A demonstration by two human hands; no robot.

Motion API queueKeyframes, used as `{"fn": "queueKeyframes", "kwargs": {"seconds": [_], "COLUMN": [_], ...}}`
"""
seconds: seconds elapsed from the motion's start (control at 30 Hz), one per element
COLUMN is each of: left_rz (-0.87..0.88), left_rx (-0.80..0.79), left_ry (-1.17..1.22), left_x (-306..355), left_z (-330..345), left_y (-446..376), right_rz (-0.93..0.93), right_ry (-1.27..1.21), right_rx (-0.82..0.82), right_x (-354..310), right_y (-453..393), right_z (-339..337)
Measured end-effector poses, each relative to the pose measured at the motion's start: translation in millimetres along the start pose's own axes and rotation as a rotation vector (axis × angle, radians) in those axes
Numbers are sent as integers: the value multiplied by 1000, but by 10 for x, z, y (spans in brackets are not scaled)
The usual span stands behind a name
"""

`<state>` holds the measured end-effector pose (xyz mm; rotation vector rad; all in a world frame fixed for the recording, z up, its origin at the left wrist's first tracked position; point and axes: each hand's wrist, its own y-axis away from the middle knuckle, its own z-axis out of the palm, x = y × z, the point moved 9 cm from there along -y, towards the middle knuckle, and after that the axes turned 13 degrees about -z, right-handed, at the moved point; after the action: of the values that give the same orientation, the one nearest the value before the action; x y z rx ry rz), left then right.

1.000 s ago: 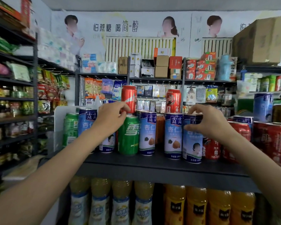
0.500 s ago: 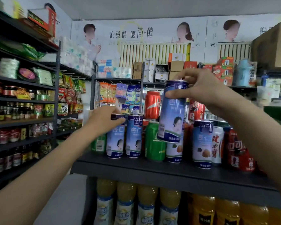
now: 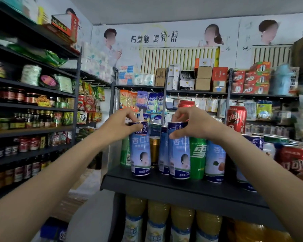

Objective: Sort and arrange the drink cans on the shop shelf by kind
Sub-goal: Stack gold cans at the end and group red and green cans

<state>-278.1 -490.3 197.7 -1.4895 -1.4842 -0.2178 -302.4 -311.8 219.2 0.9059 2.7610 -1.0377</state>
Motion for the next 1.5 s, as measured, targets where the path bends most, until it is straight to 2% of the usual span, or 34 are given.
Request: {"fn": "queueKeyframes", "kwargs": {"seconds": [0.33,0.5,0.63,0.7,0.8,0.87,0.97,1.17,1.27,1.37,1.5], "left_rz": [-17,-14,-19,-26,-29,-26,-18,13,25,30,39], "left_rx": [13,7,29,51,66,52,33,8,-2,-5,-18], "left_ry": [-46,-54,-44,-50,-56,-78,-95,-112,-134,-139,-138], "left_x": [-110,-98,-132,-152,-154,-146,-133,-90,-60,-30,-21], "left_z": [-69,-89,-156,-203,-249,-239,-214,-121,-76,-29,41], "left_y": [-22,-11,7,4,-21,-42,-72,-76,-82,-86,-122], "right_rz": [-12,25,-138,-207,-138,-57,44,159,181,194,233], "right_ry": [247,455,429,393,452,526,533,536,503,351,153], "right_rx": [-66,-143,17,-111,-544,-770,-900,-964,-944,-840,-614], "right_x": [59,114,-200,-317,-185,48,315,504,538,479,392], "right_y": [-51,-114,-266,-495,-822,-930,-1001,-1165,-1196,-1230,-1322], "right_z": [216,276,111,214,658,908,1094,1257,1287,1187,791]}}
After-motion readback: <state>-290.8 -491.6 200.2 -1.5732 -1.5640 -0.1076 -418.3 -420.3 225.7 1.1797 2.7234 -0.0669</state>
